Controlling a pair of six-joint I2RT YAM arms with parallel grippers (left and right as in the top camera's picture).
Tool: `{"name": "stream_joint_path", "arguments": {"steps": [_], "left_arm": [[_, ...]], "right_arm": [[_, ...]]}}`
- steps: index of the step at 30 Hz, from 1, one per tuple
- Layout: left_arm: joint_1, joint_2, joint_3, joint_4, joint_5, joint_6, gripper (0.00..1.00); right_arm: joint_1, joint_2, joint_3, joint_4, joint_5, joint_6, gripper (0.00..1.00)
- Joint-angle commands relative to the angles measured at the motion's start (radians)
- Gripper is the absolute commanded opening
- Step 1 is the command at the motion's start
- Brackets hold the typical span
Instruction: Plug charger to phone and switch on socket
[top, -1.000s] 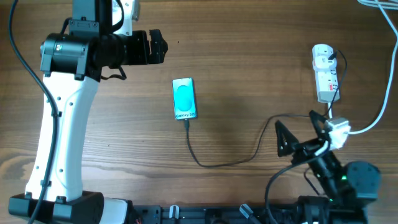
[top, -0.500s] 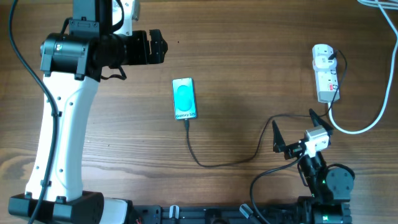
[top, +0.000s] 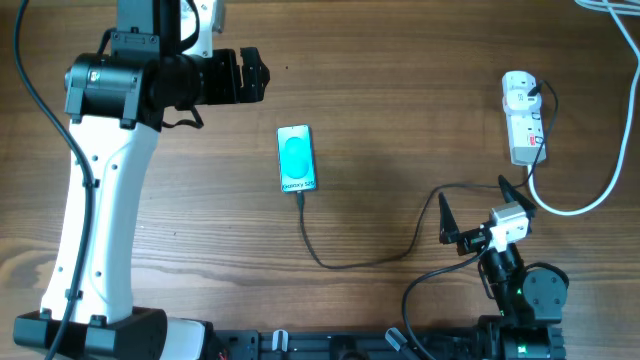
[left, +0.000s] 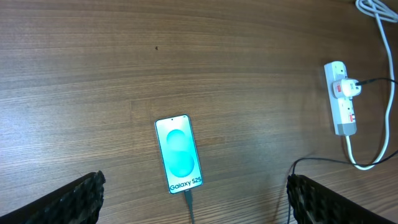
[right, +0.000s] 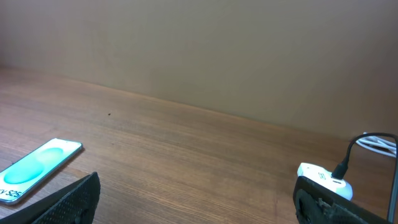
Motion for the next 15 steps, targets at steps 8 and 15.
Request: {"name": "stream_joint_path", "arguments": {"steps": [8,15], "left_arm": [[0.004,0.002,-0.002,0.001,-0.038,0.008,1.00],[-0.021,-0.166,-0.179,0.155,-0.066,0.008,1.00]], "right_arm": [[0.003,-0.016,-0.003,0.006,0.014,-0.001,1.00],[0.003,-0.016,-0.003,0.005,0.014,-0.001,1.00]]}}
